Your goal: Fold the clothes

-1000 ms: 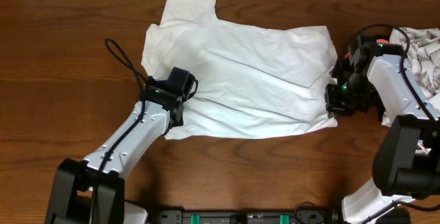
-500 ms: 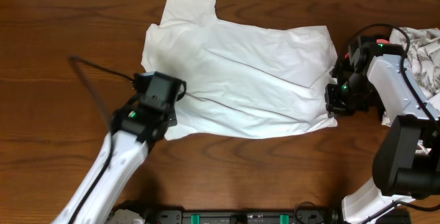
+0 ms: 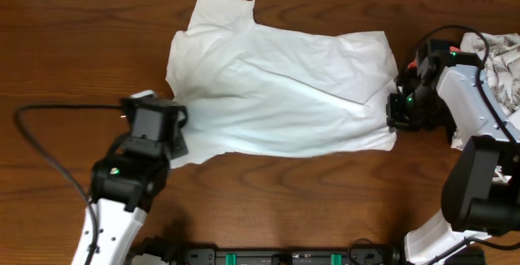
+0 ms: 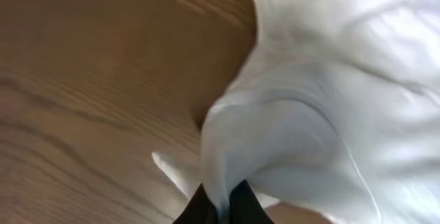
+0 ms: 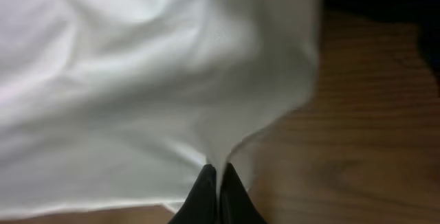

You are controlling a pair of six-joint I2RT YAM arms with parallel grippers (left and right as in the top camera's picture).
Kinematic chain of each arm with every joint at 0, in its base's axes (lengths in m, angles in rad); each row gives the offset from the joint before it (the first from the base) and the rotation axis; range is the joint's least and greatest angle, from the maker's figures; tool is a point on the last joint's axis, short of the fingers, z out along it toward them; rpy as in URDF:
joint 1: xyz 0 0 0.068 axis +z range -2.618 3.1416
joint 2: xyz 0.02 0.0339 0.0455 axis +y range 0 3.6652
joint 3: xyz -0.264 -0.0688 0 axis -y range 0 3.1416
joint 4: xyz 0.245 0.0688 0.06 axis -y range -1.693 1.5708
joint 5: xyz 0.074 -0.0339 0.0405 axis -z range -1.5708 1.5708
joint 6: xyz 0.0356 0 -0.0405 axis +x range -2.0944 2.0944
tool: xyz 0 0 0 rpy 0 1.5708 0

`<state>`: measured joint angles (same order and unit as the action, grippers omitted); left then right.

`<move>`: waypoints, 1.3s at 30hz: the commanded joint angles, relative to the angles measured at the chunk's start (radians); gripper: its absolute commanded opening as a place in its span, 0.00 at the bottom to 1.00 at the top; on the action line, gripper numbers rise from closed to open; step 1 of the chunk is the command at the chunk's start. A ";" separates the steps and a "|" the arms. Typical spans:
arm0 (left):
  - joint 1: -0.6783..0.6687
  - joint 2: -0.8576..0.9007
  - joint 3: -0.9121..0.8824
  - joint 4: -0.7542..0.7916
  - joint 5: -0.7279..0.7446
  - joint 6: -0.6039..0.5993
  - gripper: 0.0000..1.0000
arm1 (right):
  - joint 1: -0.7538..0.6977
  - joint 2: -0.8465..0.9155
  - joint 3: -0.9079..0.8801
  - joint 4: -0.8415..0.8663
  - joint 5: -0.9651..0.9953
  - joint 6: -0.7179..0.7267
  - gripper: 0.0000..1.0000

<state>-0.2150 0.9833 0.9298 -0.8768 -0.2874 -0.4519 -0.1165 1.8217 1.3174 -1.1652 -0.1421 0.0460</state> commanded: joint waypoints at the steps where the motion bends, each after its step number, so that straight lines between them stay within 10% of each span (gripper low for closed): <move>1: 0.063 -0.019 0.019 -0.002 -0.009 -0.014 0.06 | -0.018 -0.037 -0.003 0.006 -0.010 0.039 0.01; 16: 0.081 -0.017 0.019 0.023 0.037 0.006 0.06 | -0.020 -0.169 -0.003 0.023 -0.031 0.035 0.01; 39: 0.085 0.330 0.019 0.521 0.005 0.098 0.06 | 0.030 -0.121 -0.003 0.426 -0.008 0.074 0.01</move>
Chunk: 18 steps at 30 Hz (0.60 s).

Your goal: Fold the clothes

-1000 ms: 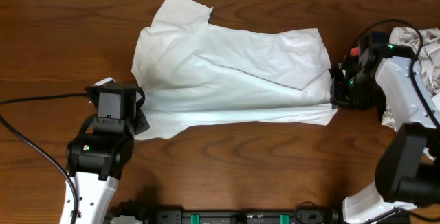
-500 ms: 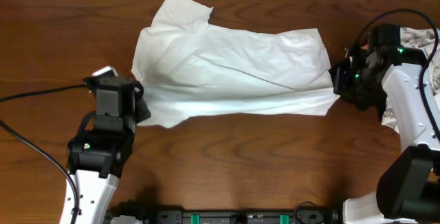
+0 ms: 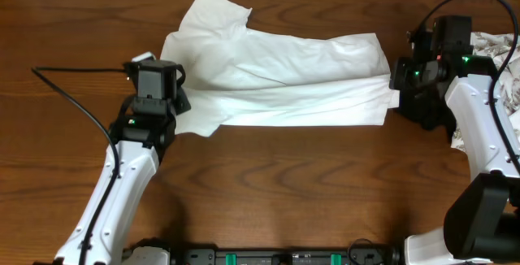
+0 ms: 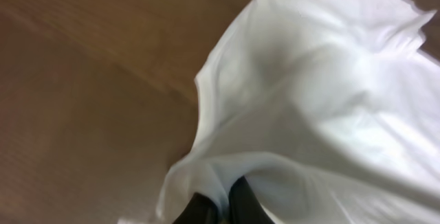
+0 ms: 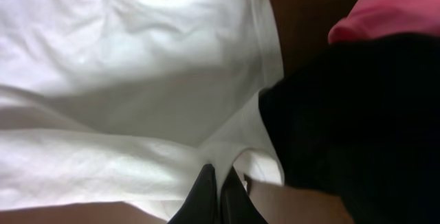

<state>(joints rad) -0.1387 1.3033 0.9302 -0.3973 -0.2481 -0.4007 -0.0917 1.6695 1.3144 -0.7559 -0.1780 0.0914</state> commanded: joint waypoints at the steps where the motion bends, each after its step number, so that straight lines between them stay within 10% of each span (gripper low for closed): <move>1: 0.012 0.014 0.019 0.060 -0.035 0.049 0.06 | 0.005 0.045 0.000 0.024 0.028 0.029 0.01; 14: 0.081 0.174 0.019 0.148 -0.041 0.049 0.07 | 0.013 0.270 0.000 0.118 0.024 0.032 0.01; 18: 0.081 0.249 0.019 0.184 -0.041 0.049 0.29 | 0.020 0.310 0.000 0.126 0.024 0.035 0.01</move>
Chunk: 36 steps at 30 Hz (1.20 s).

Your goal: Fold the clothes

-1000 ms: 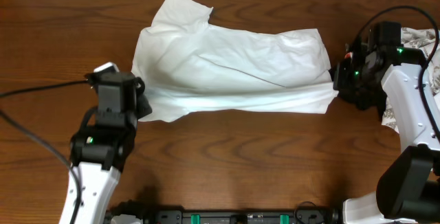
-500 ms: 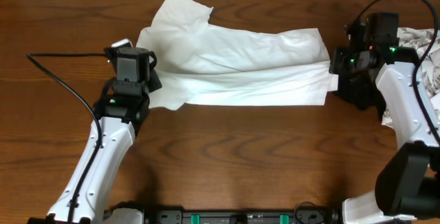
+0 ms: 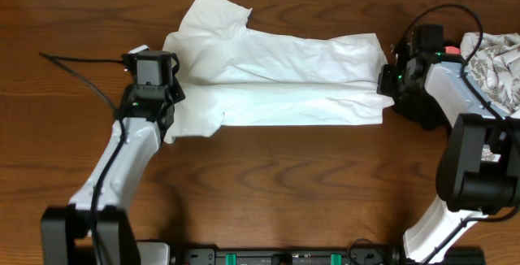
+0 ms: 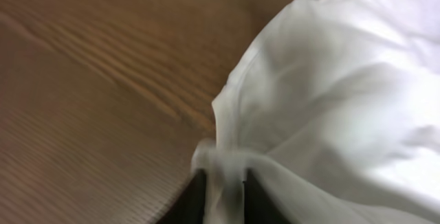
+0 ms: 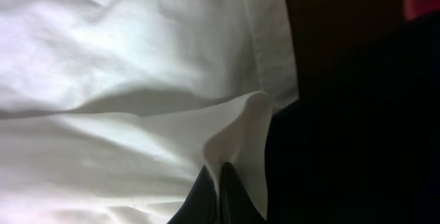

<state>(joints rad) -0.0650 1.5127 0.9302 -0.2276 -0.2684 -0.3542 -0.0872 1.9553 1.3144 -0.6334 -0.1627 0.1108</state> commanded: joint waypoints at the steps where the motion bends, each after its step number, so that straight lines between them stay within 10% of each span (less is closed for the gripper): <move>1: 0.008 0.055 0.019 0.024 -0.020 0.002 0.34 | 0.017 0.029 0.000 0.003 0.008 0.016 0.01; 6: 0.008 0.081 0.019 0.056 -0.021 0.004 0.48 | 0.019 0.037 0.000 0.005 0.009 0.016 0.01; 36: 0.008 -0.010 0.021 -0.081 0.258 0.073 0.51 | 0.109 -0.177 0.006 -0.074 0.130 0.016 0.07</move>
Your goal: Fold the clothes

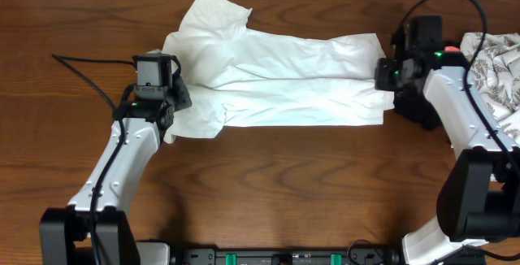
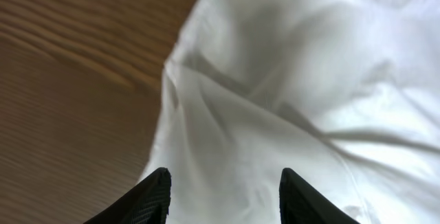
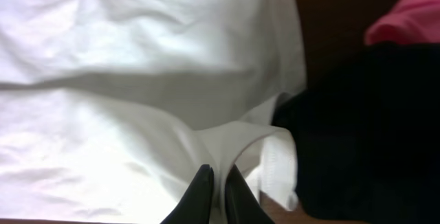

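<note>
A white T-shirt (image 1: 276, 78) lies across the back of the wooden table (image 1: 268, 184), its front half folded up over the back half into a long band. My left gripper (image 1: 177, 96) stands open over the shirt's left end; in the left wrist view its fingers (image 2: 157, 191) are spread wide with only flat white cloth (image 2: 275, 93) below them. At the shirt's right end my right gripper (image 1: 383, 76) is shut on the folded hem (image 3: 275, 162), a thin fold of white cloth pinched between its fingertips (image 3: 201, 183).
A pile of other clothes sits at the right table edge: patterned fabric (image 1: 497, 62) in the overhead view, dark cloth (image 3: 371, 121) and a pink piece (image 3: 405, 25) in the right wrist view. A black cable (image 1: 81, 70) trails left of my left arm.
My left gripper has let go of the shirt's left edge and now stands open above it. My right gripper still pinches the right hem, in nearly the same place.
Both grippers first held the front edge of the spread shirt near the table's front half. Then they were farther back with the front edge laid over the shirt, forming a narrow band. The left gripper then held a bunched edge, and now it is open.
</note>
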You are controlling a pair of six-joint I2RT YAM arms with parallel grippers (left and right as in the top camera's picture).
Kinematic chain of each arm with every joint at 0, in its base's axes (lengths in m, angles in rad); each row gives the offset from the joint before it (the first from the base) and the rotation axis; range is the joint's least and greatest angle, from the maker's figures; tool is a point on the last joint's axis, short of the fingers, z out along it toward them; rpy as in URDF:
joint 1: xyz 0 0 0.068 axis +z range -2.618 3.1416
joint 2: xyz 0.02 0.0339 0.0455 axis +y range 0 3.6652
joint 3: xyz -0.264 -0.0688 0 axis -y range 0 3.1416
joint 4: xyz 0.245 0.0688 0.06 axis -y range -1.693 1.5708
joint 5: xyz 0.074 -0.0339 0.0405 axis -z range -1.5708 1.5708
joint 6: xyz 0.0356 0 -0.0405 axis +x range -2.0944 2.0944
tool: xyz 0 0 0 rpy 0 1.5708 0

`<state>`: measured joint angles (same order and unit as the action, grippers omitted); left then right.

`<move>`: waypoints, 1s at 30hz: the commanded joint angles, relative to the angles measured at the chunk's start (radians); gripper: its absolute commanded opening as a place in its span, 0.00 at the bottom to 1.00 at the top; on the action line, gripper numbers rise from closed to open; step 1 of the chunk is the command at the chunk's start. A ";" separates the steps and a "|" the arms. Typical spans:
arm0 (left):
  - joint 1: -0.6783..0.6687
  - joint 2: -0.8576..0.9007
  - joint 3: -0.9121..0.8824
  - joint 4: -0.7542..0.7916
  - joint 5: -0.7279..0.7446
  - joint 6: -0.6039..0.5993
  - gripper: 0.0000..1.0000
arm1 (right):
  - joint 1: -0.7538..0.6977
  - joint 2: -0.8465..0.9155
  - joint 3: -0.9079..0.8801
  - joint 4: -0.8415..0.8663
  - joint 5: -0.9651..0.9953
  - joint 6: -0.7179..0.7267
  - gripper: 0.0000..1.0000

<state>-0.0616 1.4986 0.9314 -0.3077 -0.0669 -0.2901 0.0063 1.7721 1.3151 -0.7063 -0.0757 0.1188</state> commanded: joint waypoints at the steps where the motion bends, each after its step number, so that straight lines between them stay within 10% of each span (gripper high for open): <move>1: 0.004 0.004 0.020 0.002 0.060 0.008 0.51 | 0.017 0.006 0.005 -0.005 0.043 0.008 0.08; 11: 0.004 0.003 0.020 0.010 0.060 0.009 0.52 | 0.013 0.006 0.005 -0.028 0.133 0.008 0.10; 22: 0.004 0.003 0.020 0.010 0.060 0.009 0.53 | 0.013 0.006 0.005 -0.034 0.229 0.027 0.37; 30: 0.004 0.003 0.020 0.031 0.061 0.009 0.53 | 0.015 0.006 0.005 0.025 0.013 -0.030 0.35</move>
<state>-0.0616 1.5024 0.9314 -0.2871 -0.0063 -0.2901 0.0208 1.7721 1.3151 -0.6983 0.0650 0.1276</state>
